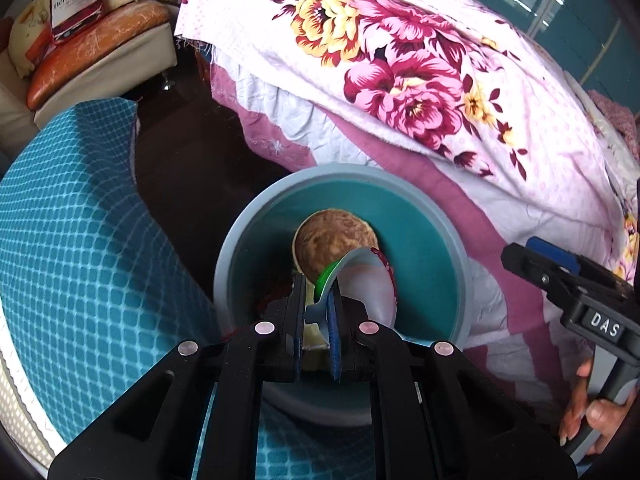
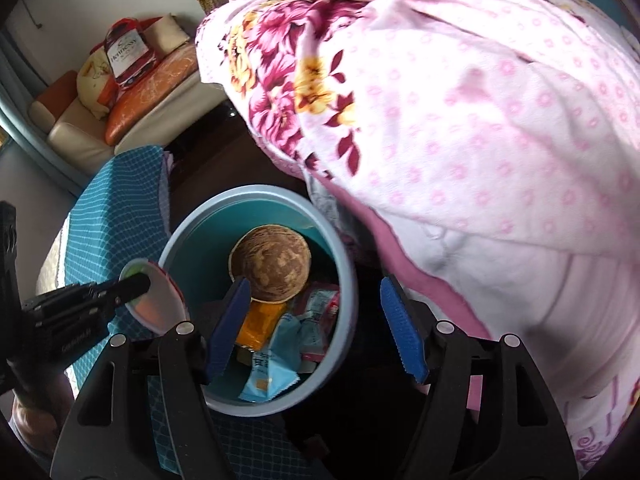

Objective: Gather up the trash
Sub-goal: 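Open the right tool to drop the coconut shell while the left tool drops the cup, then move both tools back to the bed toward the red can and tissue, then grasp the red Coca-Cola can with the left tool while the right tool grasps the white tissue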

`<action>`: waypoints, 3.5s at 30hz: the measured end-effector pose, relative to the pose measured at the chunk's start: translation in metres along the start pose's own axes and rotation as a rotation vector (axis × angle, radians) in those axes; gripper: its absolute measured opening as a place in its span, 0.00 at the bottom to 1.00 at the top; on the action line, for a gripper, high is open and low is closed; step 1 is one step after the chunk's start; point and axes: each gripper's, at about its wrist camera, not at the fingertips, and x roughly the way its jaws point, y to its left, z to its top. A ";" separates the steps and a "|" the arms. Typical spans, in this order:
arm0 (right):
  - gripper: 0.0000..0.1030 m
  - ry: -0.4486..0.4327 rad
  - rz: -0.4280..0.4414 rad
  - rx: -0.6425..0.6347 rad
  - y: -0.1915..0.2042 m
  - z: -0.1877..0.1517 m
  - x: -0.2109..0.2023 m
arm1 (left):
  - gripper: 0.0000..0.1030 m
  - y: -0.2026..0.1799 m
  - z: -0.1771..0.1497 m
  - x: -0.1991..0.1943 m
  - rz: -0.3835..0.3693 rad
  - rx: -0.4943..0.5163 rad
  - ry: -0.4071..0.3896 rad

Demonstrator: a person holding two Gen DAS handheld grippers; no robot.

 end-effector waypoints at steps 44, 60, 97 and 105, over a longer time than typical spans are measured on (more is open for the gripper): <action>0.81 0.081 0.089 -0.295 0.199 -0.051 -0.050 | 0.88 0.151 -0.152 -0.182 0.067 -0.169 -0.226; 0.82 0.251 0.184 -0.557 0.345 -0.120 -0.030 | 0.88 0.288 -0.271 -0.242 0.186 -0.236 -0.149; 0.82 0.386 0.295 -0.937 0.498 -0.196 0.052 | 0.72 0.365 -0.356 -0.256 0.112 -0.361 -0.161; 0.82 0.341 0.279 -1.032 0.528 -0.222 0.072 | 0.72 0.379 -0.364 -0.262 0.114 -0.418 -0.176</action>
